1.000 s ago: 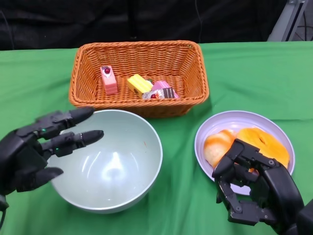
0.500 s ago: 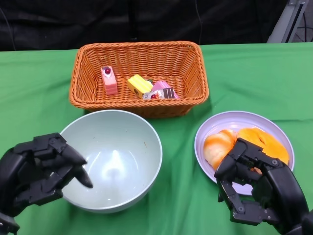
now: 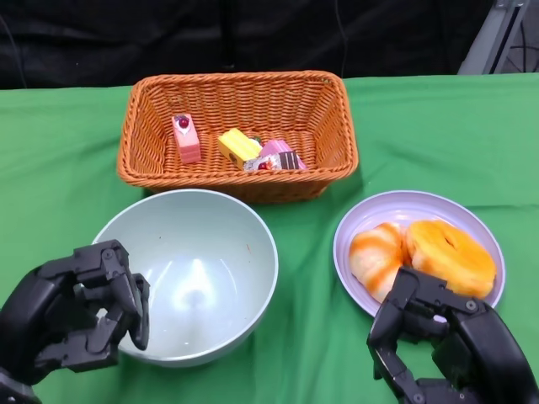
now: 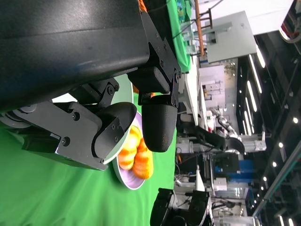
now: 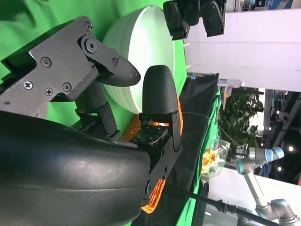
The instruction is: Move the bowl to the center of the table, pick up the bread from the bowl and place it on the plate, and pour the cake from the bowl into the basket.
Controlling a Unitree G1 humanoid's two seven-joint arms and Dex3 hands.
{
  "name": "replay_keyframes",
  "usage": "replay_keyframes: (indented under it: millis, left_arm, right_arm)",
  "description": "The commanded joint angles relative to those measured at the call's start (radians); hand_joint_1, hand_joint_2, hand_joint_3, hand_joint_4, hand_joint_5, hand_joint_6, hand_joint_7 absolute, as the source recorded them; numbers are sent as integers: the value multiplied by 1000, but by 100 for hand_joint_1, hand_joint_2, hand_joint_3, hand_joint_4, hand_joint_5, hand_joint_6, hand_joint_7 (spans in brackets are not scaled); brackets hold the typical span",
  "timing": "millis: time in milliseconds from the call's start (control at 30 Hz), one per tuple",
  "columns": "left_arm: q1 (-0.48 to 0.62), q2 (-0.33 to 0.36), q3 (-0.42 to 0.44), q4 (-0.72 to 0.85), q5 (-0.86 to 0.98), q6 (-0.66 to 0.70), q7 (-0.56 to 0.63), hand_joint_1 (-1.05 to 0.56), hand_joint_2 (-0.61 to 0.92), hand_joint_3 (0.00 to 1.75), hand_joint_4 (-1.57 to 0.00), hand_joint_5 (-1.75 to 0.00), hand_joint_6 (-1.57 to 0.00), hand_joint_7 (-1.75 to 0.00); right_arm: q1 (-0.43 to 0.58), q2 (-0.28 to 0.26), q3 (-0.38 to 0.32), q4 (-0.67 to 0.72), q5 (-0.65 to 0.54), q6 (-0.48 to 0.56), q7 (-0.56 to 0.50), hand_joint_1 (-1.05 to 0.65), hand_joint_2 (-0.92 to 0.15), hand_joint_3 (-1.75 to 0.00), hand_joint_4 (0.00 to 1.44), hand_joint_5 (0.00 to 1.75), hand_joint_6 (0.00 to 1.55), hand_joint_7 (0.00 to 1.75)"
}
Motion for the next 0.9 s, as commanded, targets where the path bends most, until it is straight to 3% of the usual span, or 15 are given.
replay_keyframes:
  millis: [33, 133, 900]
  left_arm:
    - [16, 2, 14, -26, 11, -16, -10, 1, 53, 125, -78, -175, -73, -152]
    - [23, -1, 14, -39, 14, -16, -6, 2, 54, 126, -78, -175, -73, -150]
    - [59, -3, 15, -81, 35, -23, -4, 2, 56, 125, -75, -175, -70, -151]
  right_arm:
    - [81, -37, 23, -90, 9, 18, 16, -14, -44, -119, 77, 175, 66, 148]
    - [123, -52, 37, -136, 7, 40, 17, -9, -44, -119, 78, 175, 66, 148]
    - [136, -55, 17, -139, 58, 21, 25, -11, -44, -120, 78, 175, 65, 154]
